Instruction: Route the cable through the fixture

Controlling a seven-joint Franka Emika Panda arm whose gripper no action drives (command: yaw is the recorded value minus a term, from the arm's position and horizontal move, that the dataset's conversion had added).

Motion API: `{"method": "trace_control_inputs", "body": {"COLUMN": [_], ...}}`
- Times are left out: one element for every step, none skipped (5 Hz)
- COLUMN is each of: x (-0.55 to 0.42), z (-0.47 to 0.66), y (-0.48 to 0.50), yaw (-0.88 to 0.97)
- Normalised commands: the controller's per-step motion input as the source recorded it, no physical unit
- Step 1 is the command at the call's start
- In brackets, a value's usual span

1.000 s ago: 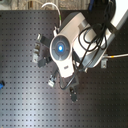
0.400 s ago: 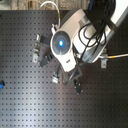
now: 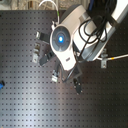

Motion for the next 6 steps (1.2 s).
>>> {"method": "trace_control_inputs", "body": {"x": [0.000, -0.001, 0.231, -0.228, -0.038, -0.020], "z": [-0.02, -0.09, 0.12, -0.20, -0.07, 0.00], "y": [0.000, 0.000, -0.466, -0.111, 0.084, 0.052], "yaw": [0.00, 0.00, -0.01, 0.32, 0.00, 0.00]}}
